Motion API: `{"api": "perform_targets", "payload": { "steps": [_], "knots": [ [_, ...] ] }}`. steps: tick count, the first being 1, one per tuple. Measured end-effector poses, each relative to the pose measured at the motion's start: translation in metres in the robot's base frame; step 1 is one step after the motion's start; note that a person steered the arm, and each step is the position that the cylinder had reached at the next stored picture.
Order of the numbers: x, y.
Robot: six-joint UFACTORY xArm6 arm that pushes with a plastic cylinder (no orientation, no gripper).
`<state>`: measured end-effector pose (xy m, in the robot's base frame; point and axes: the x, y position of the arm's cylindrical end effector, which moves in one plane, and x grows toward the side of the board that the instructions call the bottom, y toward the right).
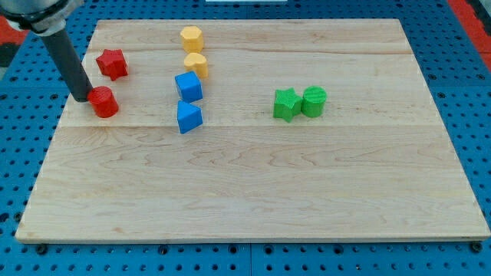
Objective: Slide the green circle below the red circle
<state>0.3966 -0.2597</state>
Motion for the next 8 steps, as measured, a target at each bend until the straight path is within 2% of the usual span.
{"api": "perform_targets", "payload": {
  "steps": [1,2,3,4,5,7,8],
  "knots": [
    [0.058,0.005],
    [0.109,0.113],
    [0.116,0.265],
    [0.042,0.397],
    [-0.026,0.424],
    [0.016,0.326],
    [0.044,0.322]
  ]
}}
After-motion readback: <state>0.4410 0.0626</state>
